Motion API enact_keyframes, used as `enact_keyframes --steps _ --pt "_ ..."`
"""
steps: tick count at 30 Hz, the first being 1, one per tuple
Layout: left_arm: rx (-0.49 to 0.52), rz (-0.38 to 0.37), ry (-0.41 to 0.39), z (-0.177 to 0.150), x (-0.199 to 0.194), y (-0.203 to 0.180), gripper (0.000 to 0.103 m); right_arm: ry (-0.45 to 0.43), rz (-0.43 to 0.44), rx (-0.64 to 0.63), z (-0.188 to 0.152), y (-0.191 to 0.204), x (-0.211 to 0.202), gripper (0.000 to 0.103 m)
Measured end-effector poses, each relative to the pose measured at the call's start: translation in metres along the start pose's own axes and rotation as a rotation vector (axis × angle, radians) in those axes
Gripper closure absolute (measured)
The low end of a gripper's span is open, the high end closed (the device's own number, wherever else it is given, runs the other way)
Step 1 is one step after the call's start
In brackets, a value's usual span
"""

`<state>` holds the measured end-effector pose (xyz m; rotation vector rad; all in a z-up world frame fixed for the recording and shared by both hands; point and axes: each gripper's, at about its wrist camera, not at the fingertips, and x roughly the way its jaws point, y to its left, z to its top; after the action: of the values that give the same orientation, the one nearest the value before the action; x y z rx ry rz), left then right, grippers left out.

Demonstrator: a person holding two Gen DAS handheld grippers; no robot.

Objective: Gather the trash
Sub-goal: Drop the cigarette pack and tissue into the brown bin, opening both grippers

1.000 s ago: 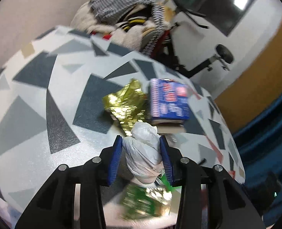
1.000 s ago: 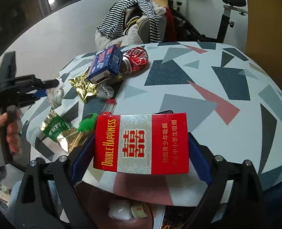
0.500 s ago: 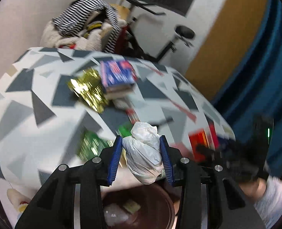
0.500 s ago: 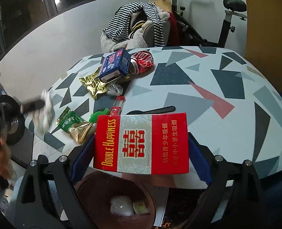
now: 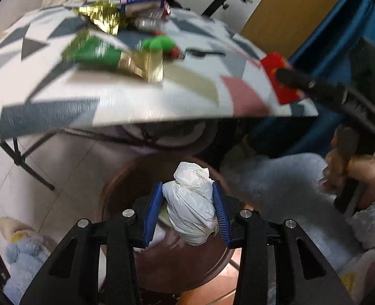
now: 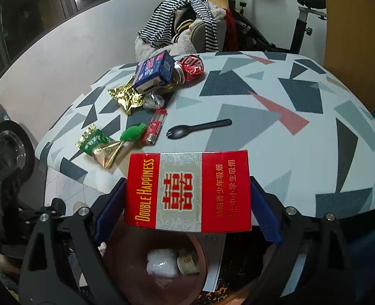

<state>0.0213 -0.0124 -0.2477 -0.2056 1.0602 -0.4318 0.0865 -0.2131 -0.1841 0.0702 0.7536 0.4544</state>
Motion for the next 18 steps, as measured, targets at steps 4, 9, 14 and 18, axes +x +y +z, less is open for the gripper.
enact_keyframes --steps 4,9,14,18 --pt "-0.028 -0.007 0.025 -0.007 0.008 0.008 0.059 0.008 -0.001 -0.003 -0.005 0.000 0.001 0.014" --pt "-0.031 0.015 -0.013 -0.005 -0.003 0.010 0.048 0.025 0.005 -0.002 -0.014 0.001 0.004 0.014" --pt "-0.015 0.104 -0.090 0.002 -0.028 0.011 0.038 0.075 0.029 -0.026 -0.032 0.015 0.015 0.014" --pt "0.006 0.173 -0.140 0.007 -0.047 0.013 0.034 0.136 0.075 -0.086 -0.052 0.037 0.029 0.014"
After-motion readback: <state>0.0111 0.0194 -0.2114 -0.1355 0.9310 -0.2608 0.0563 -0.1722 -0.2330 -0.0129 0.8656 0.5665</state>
